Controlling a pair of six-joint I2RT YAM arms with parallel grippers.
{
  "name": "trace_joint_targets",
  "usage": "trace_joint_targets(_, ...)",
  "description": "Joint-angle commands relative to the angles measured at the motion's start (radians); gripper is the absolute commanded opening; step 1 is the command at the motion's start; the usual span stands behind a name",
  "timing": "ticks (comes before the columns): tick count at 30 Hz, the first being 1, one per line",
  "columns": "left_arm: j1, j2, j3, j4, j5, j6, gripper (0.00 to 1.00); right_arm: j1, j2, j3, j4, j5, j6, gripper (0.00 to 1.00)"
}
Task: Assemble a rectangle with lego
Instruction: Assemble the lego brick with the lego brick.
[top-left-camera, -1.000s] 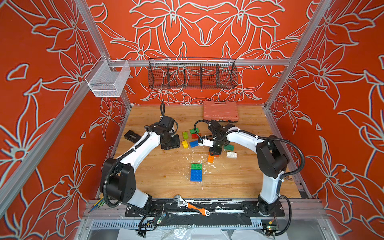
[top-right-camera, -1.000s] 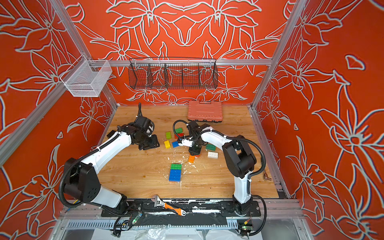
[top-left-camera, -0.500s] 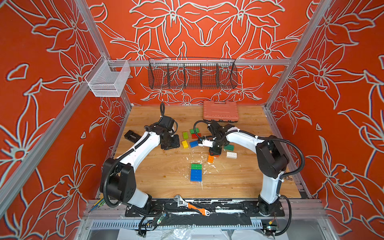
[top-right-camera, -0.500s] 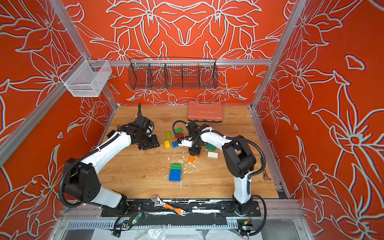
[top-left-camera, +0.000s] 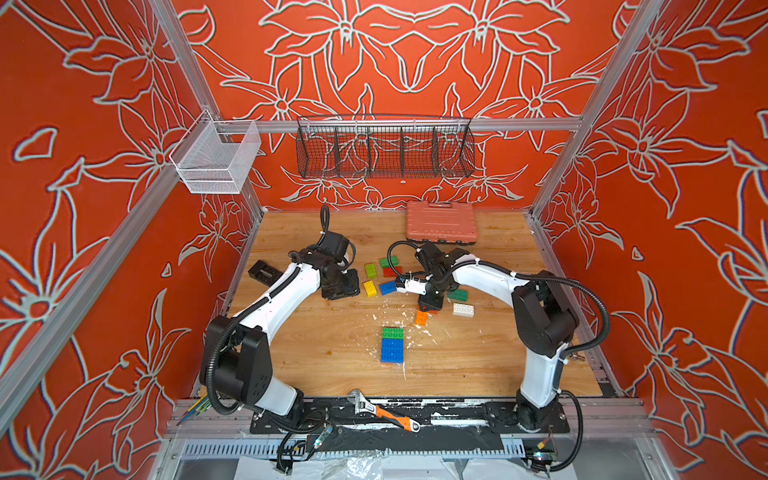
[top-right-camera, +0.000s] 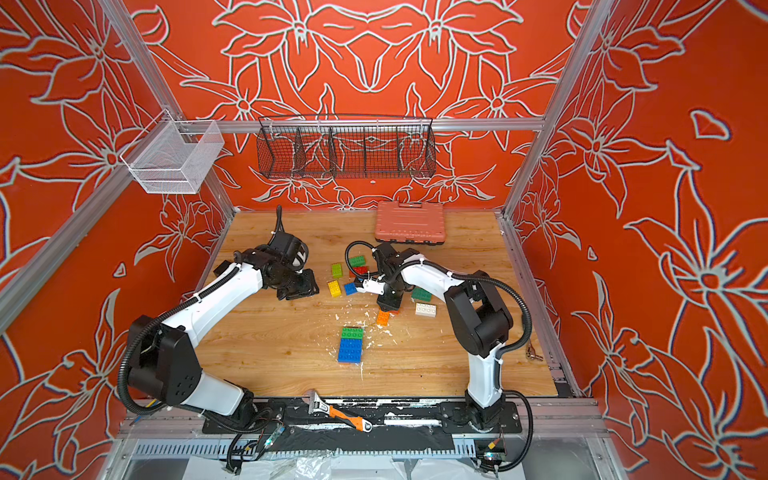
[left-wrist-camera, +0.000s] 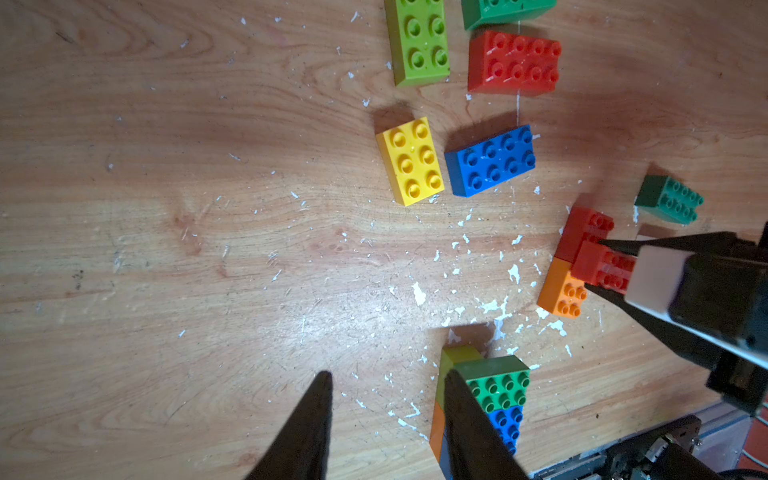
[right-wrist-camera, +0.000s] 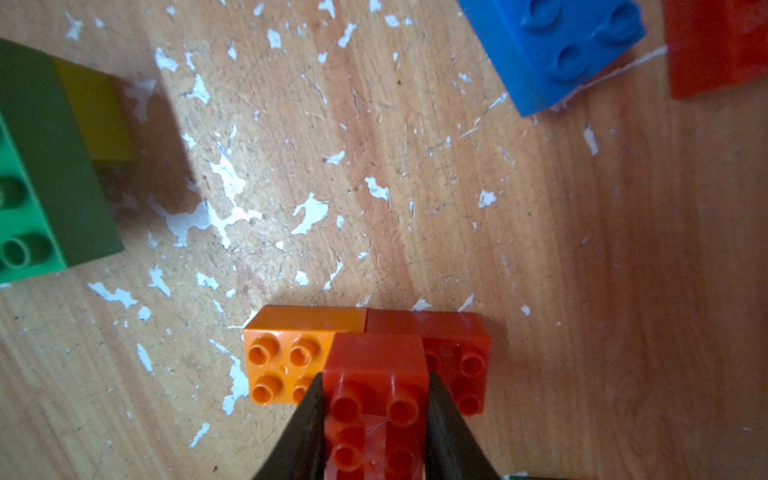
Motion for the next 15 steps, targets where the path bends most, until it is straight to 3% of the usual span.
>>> trace_joint_targets(1,0.006,0.009,-0.009,-0.009,0.012,0.01,0.43,0.006,0.026,-0.054,-0.083,0.035,0.004,0.0)
trace_joint_targets(15,0.006,0.003,-0.018,0.0,0.018,0.009,0.43,0.013,0.048,-0.062,-0.071,0.068,0.013,0.0)
